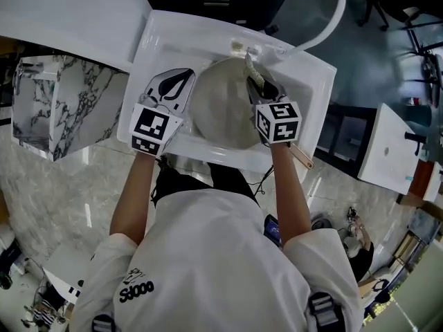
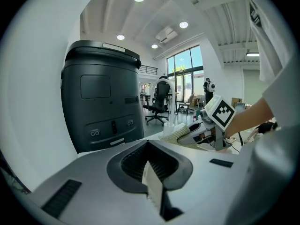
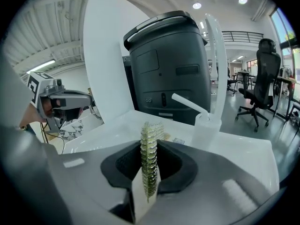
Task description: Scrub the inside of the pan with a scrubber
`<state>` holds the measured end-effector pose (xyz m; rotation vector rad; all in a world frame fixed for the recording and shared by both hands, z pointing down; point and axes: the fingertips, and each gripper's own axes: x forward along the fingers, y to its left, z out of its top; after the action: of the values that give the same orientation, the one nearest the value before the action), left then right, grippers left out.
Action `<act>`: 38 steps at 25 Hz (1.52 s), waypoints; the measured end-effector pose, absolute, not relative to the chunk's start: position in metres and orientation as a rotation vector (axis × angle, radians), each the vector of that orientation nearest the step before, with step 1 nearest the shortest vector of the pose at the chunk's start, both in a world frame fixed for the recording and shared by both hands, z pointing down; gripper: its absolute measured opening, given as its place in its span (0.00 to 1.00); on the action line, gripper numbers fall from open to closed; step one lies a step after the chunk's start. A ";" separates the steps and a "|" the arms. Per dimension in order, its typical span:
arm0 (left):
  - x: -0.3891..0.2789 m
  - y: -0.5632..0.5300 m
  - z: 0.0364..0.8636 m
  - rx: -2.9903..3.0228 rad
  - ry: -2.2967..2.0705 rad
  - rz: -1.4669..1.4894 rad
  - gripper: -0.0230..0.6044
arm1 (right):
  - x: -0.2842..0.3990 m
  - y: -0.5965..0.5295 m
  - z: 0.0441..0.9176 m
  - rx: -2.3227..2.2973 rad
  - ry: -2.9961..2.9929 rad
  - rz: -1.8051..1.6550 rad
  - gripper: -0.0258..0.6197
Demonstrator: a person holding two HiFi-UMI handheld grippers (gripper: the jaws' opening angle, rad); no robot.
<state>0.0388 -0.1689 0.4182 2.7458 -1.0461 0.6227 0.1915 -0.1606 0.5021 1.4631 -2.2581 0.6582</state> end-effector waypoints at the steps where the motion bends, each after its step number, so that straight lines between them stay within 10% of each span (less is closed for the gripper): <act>1: 0.038 -0.170 0.421 2.738 -1.049 0.630 0.04 | 0.190 -0.163 0.507 1.452 -2.252 0.664 0.16; 38: 0.006 -0.175 0.433 2.617 -1.157 0.654 0.04 | 0.130 -0.203 0.610 1.155 -2.179 0.666 0.19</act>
<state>0.0061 -0.1747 0.4333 2.6168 -1.1569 0.6539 0.1296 -0.2027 0.6097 1.1550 -2.1788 0.6657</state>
